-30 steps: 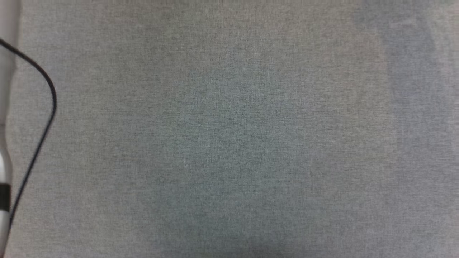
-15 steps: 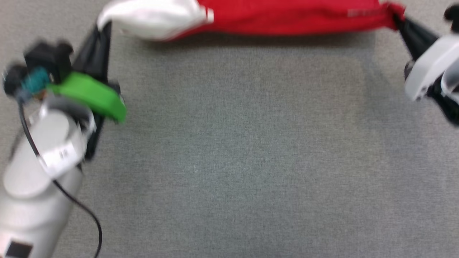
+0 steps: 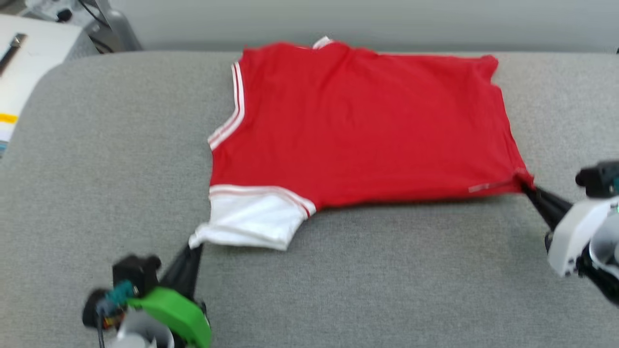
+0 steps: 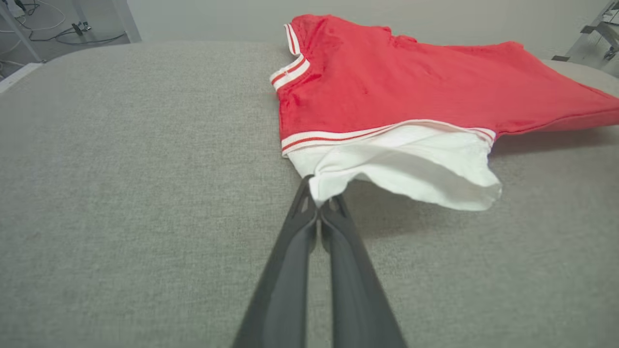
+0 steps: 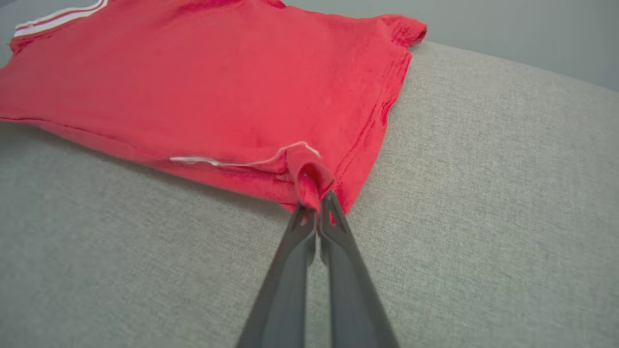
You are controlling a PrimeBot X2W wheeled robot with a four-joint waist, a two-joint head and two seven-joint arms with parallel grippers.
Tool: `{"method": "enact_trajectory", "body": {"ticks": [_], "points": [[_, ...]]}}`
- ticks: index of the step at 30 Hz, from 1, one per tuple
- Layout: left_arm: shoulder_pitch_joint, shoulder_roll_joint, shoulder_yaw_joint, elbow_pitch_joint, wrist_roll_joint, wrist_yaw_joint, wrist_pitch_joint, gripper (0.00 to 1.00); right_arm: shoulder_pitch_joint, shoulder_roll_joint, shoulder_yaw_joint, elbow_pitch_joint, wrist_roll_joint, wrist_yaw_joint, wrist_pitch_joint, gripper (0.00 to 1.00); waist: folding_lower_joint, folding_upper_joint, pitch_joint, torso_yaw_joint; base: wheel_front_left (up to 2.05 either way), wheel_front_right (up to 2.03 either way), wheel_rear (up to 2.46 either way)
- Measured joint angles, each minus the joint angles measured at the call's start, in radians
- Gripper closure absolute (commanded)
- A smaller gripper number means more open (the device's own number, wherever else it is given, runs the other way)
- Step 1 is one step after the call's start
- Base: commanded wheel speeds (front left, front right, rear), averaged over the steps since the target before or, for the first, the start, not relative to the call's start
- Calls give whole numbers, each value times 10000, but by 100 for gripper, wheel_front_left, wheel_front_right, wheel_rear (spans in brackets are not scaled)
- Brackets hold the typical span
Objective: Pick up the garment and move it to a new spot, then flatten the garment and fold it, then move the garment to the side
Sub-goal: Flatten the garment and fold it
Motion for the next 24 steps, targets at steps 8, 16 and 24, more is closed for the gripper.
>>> {"method": "enact_trajectory", "body": {"ticks": [8, 16, 24], "points": [[2289, -146, -247, -548, -719, 441, 140, 100, 2033, -320, -184, -520, 92, 0, -21, 100, 0, 0, -936, 55, 0, 0, 0], [3622, -61, -525, -1200, -1162, 617, 525, 100, 4003, -775, -878, -1202, 280, 0, 19, 100, 0, 0, -1586, 171, 0, 0, 0], [3982, 38, -569, -1300, -1325, 698, 742, 100, 5683, -941, -2017, -1868, 403, 0, 445, 100, 0, 0, -1628, 337, 0, 0, 0]]}}
